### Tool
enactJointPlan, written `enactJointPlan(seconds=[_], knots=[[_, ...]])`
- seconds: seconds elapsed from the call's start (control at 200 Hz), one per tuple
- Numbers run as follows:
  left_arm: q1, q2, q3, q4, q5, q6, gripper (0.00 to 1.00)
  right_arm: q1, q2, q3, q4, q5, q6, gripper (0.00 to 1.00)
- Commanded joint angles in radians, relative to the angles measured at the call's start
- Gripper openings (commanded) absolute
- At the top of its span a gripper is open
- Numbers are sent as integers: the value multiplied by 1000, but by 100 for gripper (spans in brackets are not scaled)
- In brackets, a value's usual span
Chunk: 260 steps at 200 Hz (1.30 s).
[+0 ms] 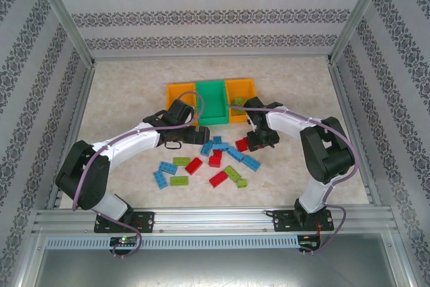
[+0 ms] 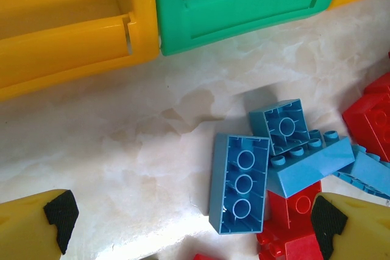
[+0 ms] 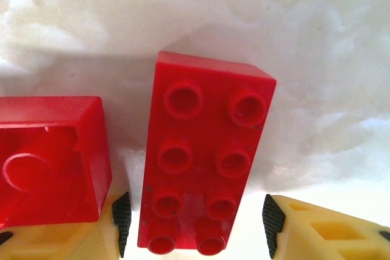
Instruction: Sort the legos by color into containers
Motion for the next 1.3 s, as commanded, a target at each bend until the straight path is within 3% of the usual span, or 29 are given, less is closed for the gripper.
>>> enactJointPlan(seconds=[0.0,0.175,0.335,0.639,0.734,0.889,1.114,1.294], knots=[[6,-12,-15,27,-8,14,100,9,14,25,-3,-12,25,63],[7,-12,-18,30,-6,14,100,-8,62,57,-24,2,35,61],[7,-22,-22,29,-18,16,100,-8,78,66,-36,3,32,48],[7,-25,-27,27,-28,19,100,-10,-85,31,-78,-4,35,36],[7,-28,-24,18,-49,23,100,-8,-170,49,-69,-74,43,36],[7,-66,-26,-5,-111,43,100,-3,-248,92,64,-320,99,33],[8,-107,-54,-29,-185,39,99,62,-87,269,189,-421,191,33],[12,-115,-77,-63,-223,6,99,81,108,440,191,-380,248,33]])
